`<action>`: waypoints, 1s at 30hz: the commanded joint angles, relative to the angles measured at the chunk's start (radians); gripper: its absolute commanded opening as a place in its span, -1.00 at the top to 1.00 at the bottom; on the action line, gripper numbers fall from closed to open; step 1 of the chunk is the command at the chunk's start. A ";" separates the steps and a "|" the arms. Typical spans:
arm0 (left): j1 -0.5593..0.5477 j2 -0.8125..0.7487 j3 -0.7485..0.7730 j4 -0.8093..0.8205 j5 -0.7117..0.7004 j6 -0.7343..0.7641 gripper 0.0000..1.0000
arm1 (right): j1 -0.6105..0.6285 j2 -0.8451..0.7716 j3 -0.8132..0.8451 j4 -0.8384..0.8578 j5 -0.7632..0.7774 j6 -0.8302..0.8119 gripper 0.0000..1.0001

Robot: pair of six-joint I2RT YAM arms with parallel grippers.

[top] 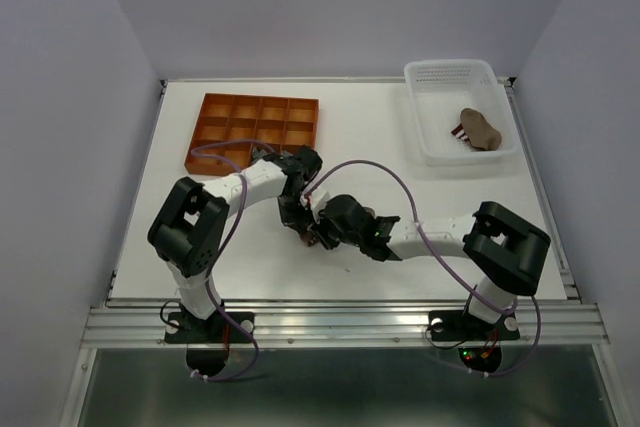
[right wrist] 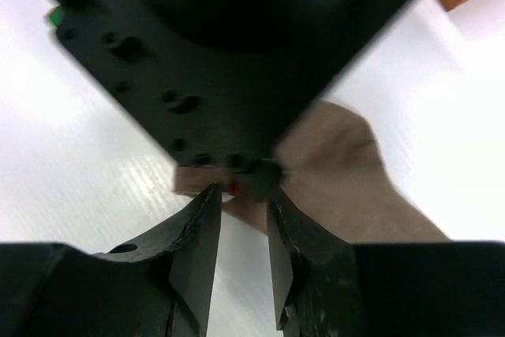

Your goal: Roll the socks

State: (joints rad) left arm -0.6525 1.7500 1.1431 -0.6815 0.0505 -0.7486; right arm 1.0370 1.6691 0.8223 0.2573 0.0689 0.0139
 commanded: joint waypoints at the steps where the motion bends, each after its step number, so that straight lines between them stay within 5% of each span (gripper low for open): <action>1: -0.022 0.012 0.061 -0.003 -0.005 0.009 1.00 | 0.069 -0.028 0.014 0.003 -0.009 -0.040 0.30; 11: -0.022 0.022 0.075 -0.016 0.006 0.017 1.00 | 0.100 -0.109 -0.068 0.026 0.040 -0.040 0.30; 30: -0.024 0.009 0.064 -0.015 0.026 -0.006 1.00 | 0.136 0.060 0.044 0.056 0.256 -0.112 0.27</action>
State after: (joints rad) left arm -0.6724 1.7763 1.1797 -0.6743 0.0715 -0.7433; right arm 1.1530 1.6932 0.8284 0.2634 0.2173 -0.0662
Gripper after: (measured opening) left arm 0.037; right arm 0.362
